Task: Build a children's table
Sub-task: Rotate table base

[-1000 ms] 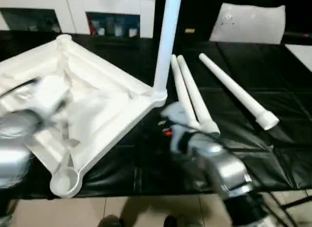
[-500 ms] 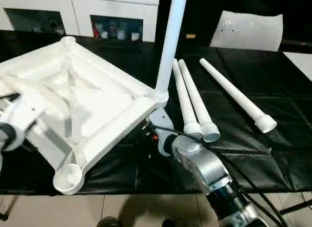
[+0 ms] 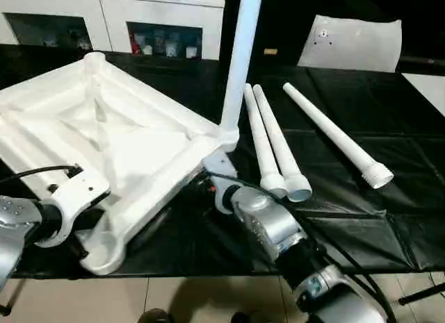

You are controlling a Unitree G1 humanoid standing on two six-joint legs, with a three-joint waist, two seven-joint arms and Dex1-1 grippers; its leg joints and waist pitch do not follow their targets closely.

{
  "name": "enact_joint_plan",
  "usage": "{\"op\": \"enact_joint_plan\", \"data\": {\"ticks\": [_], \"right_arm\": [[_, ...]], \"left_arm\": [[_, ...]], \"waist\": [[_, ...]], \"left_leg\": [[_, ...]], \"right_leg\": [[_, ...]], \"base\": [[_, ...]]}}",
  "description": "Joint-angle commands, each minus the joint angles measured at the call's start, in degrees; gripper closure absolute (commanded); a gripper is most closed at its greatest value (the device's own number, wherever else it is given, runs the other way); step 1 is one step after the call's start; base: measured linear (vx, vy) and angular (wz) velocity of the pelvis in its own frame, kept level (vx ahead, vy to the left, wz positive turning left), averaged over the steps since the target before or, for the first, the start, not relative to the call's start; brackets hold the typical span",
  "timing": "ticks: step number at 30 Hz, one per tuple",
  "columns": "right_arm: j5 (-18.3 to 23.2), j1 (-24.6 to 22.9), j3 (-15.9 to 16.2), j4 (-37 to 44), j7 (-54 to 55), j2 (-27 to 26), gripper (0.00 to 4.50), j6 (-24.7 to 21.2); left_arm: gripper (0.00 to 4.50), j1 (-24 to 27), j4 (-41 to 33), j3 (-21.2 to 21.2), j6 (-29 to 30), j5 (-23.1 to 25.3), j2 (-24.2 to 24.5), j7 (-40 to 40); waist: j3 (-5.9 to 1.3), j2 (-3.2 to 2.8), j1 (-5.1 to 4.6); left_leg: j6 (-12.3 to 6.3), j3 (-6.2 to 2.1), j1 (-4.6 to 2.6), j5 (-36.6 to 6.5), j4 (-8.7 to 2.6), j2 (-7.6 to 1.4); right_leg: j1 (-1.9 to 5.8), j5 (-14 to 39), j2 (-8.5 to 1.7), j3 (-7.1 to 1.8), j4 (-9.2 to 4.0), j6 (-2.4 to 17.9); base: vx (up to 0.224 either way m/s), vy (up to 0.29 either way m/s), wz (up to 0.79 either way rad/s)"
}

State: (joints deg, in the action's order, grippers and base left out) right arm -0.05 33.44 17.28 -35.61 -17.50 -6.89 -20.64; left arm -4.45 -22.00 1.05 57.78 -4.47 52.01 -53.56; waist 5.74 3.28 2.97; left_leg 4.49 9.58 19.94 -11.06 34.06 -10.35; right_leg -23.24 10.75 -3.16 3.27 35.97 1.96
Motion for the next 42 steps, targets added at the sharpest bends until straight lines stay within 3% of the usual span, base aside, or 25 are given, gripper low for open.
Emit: {"op": "enact_joint_plan", "data": {"ticks": [1,5,6,8,9,11,12,14,15,16,19,26,27,28,29,30,31,32,35,40,41,42], "right_arm": [[-0.3,1.7,-0.13,-3.34,0.59,-1.1,0.0,1.57],[-0.4,2.78,-0.73,-4.6,0.54,-1.04,0.0,2.78],[-0.47,3.42,-1.2,-5.44,0.48,-0.97,0.0,3.49],[-0.46,3.68,-1.38,-5.78,0.51,-0.95,0.0,3.7],[-0.54,4.25,-1.82,-6.5,0.68,-0.85,0.0,4.27],[-0.83,4.9,-2.43,-7.26,1.06,-0.7,0.0,5.26],[-0.83,4.9,-2.43,-7.26,1.06,-0.7,0.0,5.26],[-0.99,5.22,-2.83,-7.42,1.19,-0.67,0.0,5.55],[-1.05,5.24,-2.99,-7.24,1.3,-0.65,0.0,5.6],[-1.07,5.21,-3.23,-7.02,1.3,-0.61,0.0,5.6],[-1.05,4.98,-3.76,-6.57,1.33,-0.61,0.0,5.52],[-1.81,4.32,-4.44,-6.8,1.47,-0.89,0.0,6.61],[-1.88,4.28,-4.57,-6.66,1.51,-0.95,0.0,6.67],[-1.87,4.33,-4.74,-6.43,1.56,-1.01,0.0,6.66],[-2.0,4.38,-4.96,-6.18,1.66,-1.11,0.0,6.74],[-2.13,4.43,-5.14,-5.93,1.74,-1.16,0.0,6.75],[-2.16,4.43,-5.15,-5.89,1.74,-1.16,0.0,6.76],[-2.27,4.45,-5.22,-5.68,1.76,-1.18,0.0,6.81],[-2.62,4.31,-5.08,-4.7,1.59,-0.92,0.0,7.12],[-3.14,3.75,-5.02,-2.38,0.96,0.03,0.0,7.67],[-3.03,3.55,-5.08,-1.49,0.87,0.21,0.0,7.46],[-2.82,3.34,-5.33,-0.29,0.9,0.43,0.0,7.21]], "left_arm": [[4.43,-1.22,-8.23,4.48,-0.63,-9.88,-2.35,-9.01],[4.43,-3.77,-7.92,6.88,-0.81,-12.33,-5.83,-8.93],[4.43,-5.84,-6.11,7.96,-0.94,-12.6,-8.78,-7.89],[4.43,-6.61,-5.26,8.31,-1.05,-12.52,-9.89,-7.52],[4.43,-9.02,-1.67,9.35,-3.17,-10.33,-13.38,-5.09],[4.43,-13.33,6.82,9.46,-7.35,-5.43,-19.01,1.98],[4.43,-13.33,6.82,9.46,-7.35,-5.43,-19.01,1.98],[4.43,-16.12,13.76,9.79,-12.06,-1.3,-21.28,7.54],[4.43,-17.16,16.95,9.87,-14.96,0.33,-21.67,9.72],[4.43,-18.31,20.44,10.37,-18.01,2.26,-21.5,12.29],[4.43,-19.76,26.08,11.31,-24.31,4.82,-20.25,14.96],[4.43,-20.65,33.11,10.65,-32.17,6.68,-19.44,16.19],[4.43,-20.84,33.91,10.83,-33.84,6.86,-19.26,16.38],[4.43,-21.12,34.84,11.4,-35.84,7.4,-18.92,16.58],[4.43,-21.59,36.33,12.42,-39.61,8.51,-18.35,16.98],[4.43,-22.01,37.71,12.99,-42.41,8.91,-18.13,16.81],[4.43,-22.06,37.91,12.98,-42.71,8.94,-18.16,16.86],[4.43,-22.3,38.81,12.95,-44.05,9.06,-18.26,17.11],[4.43,-22.39,38.74,11.32,-43.66,7.44,-19.34,16.72],[4.43,-20.57,36.69,9.92,-43.5,5.14,-20.35,15.31],[4.43,-20.35,36.39,9.73,-43.64,4.6,-20.49,15.18],[4.43,-20.07,35.68,9.22,-43.32,3.57,-20.76,14.95]], "waist": [[-3.64,-2.83,-0.22],[-3.69,-2.83,-0.73],[-3.92,-3.25,-0.8],[-4.08,-3.16,-0.81],[-4.11,-2.89,-1.0],[-4.36,-2.8,-0.9],[-4.25,-2.72,-0.96],[-4.58,-2.31,-0.68],[-4.57,-2.11,-0.64],[-4.61,-2.24,-0.34],[-4.94,-2.99,0.84],[-4.55,-3.31,1.17],[-4.32,-3.3,1.06],[-4.25,-3.35,0.96],[-4.2,-3.12,0.55],[-4.23,-2.95,-0.18],[-4.47,-3.16,-0.38],[-4.58,-3.32,-0.55],[-4.98,-3.41,-0.52],[-5.53,-3.3,0.01],[-5.65,-3.06,-0.03],[-5.66,-3.2,0.15]], "left_leg": [[4.25,-1.43,-0.72,-19.96,-4.78,-2.43],[4.57,-1.42,-0.6,-20.59,-4.79,-2.4],[4.81,-1.29,-0.85,-20.42,-4.55,-2.33],[4.67,-1.16,-0.68,-18.93,-4.44,-2.2],[4.23,-1.09,-0.28,-17.82,-4.42,-2.13],[3.85,-0.95,-0.27,-16.13,-4.16,-2.03],[3.65,-0.93,-0.16,-15.95,-4.16,-2.01],[3.46,-1.0,-0.12,-14.12,-3.97,-1.95],[2.65,-0.84,-0.02,-12.36,-3.89,-1.92],[2.1,-0.61,-0.21,-11.96,-3.71,-1.76],[1.18,-0.44,-0.06,-9.03,-3.74,-1.99],[2.72,-0.68,-0.44,-14.59,-4.24,-2.28],[2.85,-0.78,-0.34,-16.24,-4.47,-2.29],[2.81,-1.08,-0.7,-18.29,-4.61,-2.16],[3.07,-1.31,-0.2,-18.52,-4.8,-2.16],[3.4,-1.75,0.75,-17.98,-5.03,-2.18],[3.22,-1.66,0.01,-18.39,-4.74,-2.21],[2.96,-1.63,-0.27,-18.19,-4.6,-2.26],[2.72,-0.96,-0.33,-13.96,-4.19,-2.57],[2.41,-0.69,0.14,-8.99,-3.95,-2.57],[2.29,-0.65,0.11,-8.7,-3.93,-2.59],[2.14,-0.6,0.14,-8.23,-3.88,-2.55]], "right_leg": [[1.94,20.03,-4.71,-3.41,-4.76,9.28],[1.98,18.3,-4.45,-3.3,-4.53,9.77],[1.86,17.17,-4.4,-3.3,-4.48,9.97],[2.16,15.28,-4.37,-3.32,-4.37,10.39],[2.49,14.57,-4.43,-3.39,-4.36,10.41],[2.58,13.41,-4.37,-3.44,-4.34,10.39],[2.56,13.57,-4.24,-3.41,-4.52,10.23],[3.09,13.79,-4.48,-3.32,-4.39,9.47],[2.96,13.02,-4.38,-3.38,-4.42,9.72],[2.69,12.96,-4.28,-3.42,-4.58,9.69],[2.9,9.98,-4.36,-3.32,-4.14,10.21],[2.49,18.66,-4.52,-3.02,-5.06,7.92],[2.45,21.16,-4.42,-2.91,-5.26,6.91],[2.21,25.69,-4.68,-2.76,-5.88,5.44],[2.62,26.74,-4.81,-2.64,-5.73,4.95],[3.35,28.31,-4.83,-2.18,-5.75,3.6],[2.62,28.99,-5.04,-2.5,-6.1,3.22],[2.35,28.21,-5.13,-2.68,-6.16,3.88],[2.29,16.11,-4.77,-3.0,-4.79,9.33],[3.1,6.34,-4.7,-2.88,-3.53,11.83],[3.16,5.83,-4.67,-2.86,-3.47,11.92],[3.26,5.24,-4.77,-2.89,-3.39,12.06]], "base": [[0.0,0.0,0.0],[0.0,0.0,0.0],[0.0,0.0,0.0],[0.0,0.0,0.0],[0.0,0.0,0.0],[0.0,0.0,0.0],[0.0,0.0,0.0],[0.0,0.0,0.0],[0.0,0.0,0.0],[0.0,0.0,0.0],[0.0,0.0,0.0],[0.0,0.0,0.0],[0.0,0.0,0.0],[0.0,0.0,0.0],[0.0,0.0,0.0],[0.0,0.0,0.0],[0.0,0.0,0.0],[0.0,0.0,0.0],[0.0,0.0,0.0],[0.0,0.0,0.0],[0.0,0.0,0.0],[0.0,0.0,0.0]]}}
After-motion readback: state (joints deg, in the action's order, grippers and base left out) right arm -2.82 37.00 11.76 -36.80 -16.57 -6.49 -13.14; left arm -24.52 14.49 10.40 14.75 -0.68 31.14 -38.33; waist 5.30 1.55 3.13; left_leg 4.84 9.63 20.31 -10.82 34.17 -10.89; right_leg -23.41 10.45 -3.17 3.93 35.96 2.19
